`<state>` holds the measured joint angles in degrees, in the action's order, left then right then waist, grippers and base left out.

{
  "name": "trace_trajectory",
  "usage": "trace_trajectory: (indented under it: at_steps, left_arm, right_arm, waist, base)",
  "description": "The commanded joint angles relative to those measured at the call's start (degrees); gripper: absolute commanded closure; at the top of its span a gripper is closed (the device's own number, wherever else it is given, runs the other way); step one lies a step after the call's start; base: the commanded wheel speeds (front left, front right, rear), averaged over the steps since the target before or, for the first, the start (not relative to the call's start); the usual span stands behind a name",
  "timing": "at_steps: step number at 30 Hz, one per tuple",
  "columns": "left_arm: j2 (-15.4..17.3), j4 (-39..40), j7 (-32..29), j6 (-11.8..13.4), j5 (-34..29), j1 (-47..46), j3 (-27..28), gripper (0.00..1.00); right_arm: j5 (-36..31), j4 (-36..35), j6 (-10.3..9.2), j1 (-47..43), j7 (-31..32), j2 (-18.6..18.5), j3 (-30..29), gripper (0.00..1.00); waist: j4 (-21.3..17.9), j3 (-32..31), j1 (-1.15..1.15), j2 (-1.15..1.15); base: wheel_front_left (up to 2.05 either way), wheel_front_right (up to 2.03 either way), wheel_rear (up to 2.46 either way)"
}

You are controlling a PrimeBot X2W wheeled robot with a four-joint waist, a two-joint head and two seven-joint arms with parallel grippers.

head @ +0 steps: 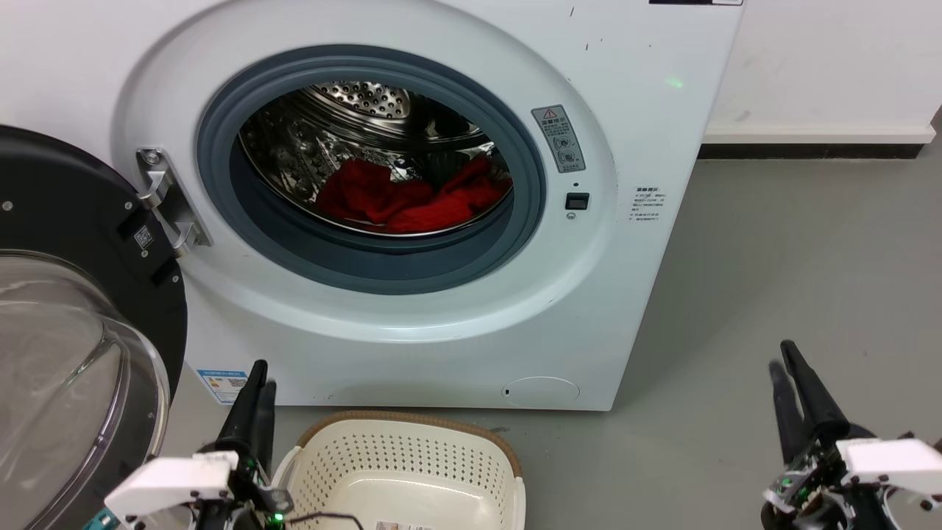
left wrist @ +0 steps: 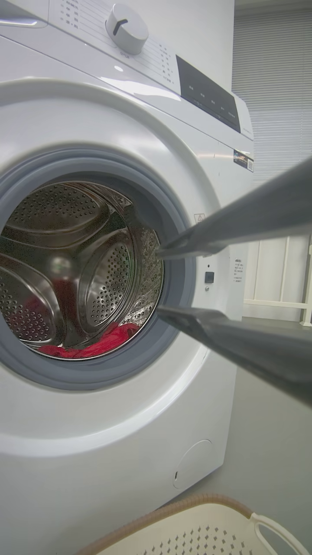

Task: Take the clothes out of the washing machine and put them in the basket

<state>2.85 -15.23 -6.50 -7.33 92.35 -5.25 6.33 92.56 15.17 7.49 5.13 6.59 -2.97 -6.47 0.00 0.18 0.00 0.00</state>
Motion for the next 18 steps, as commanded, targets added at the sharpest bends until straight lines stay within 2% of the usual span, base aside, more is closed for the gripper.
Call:
trace_trajectory:
  at_steps: [1, 12, 18]
  left_arm:
    - [0.0, -0.2, 0.1, 0.0, 0.0, 0.2, -0.1, 0.00]
    - [-0.1, 0.9, 3.0, 0.0, -2.4, 1.7, -0.5, 0.00]
    - [0.0, 1.5, 4.6, 0.0, -6.7, 2.0, 1.1, 0.00]
  right_arm:
    - [0.0, 0.2, 0.00, -0.2, 0.0, 0.0, 0.0, 0.00]
    - [-1.8, -0.7, 0.00, -1.7, -3.0, 0.0, 0.7, 0.00]
    - [-8.6, -0.9, 0.00, -1.9, -4.6, 0.0, -0.1, 0.00]
  waist:
    - [0.0, 0.0, 0.00, 0.00]
    - [-0.1, 0.1, 0.00, 0.00]
    - [-0.1, 0.0, 0.00, 0.00]
  base:
    - [0.00, 0.00, 0.00]
    - [0.00, 0.00, 0.00]
    - [0.00, 0.00, 0.00]
